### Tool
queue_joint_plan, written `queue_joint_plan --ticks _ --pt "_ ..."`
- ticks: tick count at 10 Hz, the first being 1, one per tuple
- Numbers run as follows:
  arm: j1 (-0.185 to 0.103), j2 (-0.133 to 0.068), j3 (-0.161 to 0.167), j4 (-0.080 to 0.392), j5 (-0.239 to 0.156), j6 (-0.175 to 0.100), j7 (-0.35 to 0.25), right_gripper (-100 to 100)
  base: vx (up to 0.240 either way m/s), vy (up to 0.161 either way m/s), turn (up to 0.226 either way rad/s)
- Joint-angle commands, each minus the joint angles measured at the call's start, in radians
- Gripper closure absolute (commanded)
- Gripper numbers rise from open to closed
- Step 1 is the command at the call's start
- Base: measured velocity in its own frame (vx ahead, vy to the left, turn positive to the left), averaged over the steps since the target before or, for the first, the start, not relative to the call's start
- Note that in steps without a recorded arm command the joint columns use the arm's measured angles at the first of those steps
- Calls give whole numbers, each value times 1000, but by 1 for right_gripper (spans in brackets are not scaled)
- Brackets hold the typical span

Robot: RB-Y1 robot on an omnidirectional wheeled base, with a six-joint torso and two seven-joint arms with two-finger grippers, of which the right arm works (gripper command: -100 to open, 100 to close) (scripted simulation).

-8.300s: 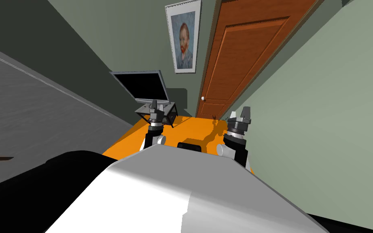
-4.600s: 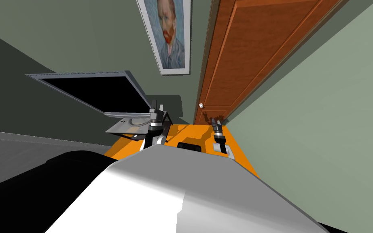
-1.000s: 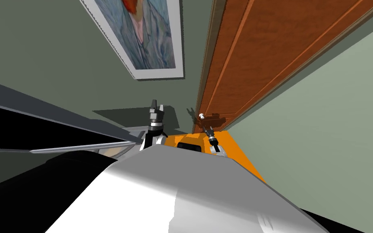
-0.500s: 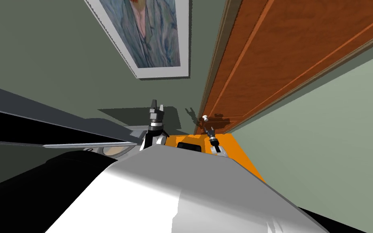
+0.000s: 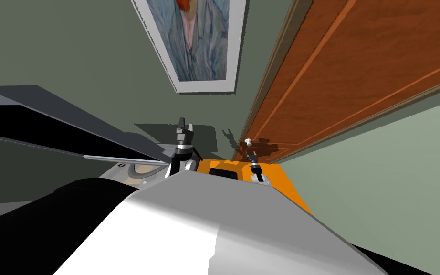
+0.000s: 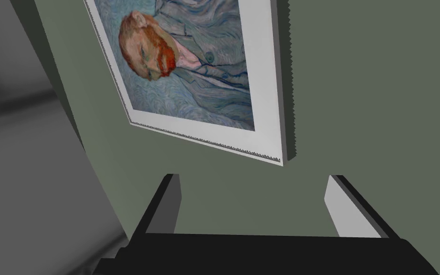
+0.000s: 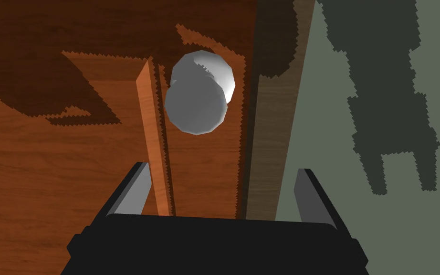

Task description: Pull the door open

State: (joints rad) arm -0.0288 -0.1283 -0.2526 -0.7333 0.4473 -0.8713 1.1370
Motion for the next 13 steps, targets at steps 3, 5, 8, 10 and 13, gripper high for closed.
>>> queue_joint_plan --ticks 3,5,8,10,13 --pt "-18 -30 -80 56 -45 -11 20 -100 81 -8 324" --pt "-20 -35 -96 65 -53 -13 23 -100 64 -9 68" --pt "-27 -55 -158 99 -88 -18 38 -100 75 -25 269" --pt "-28 -58 -170 106 -94 -19 41 -100 65 -44 160" --pt "-38 -62 -171 128 -95 -34 47 100 5 -5 1"
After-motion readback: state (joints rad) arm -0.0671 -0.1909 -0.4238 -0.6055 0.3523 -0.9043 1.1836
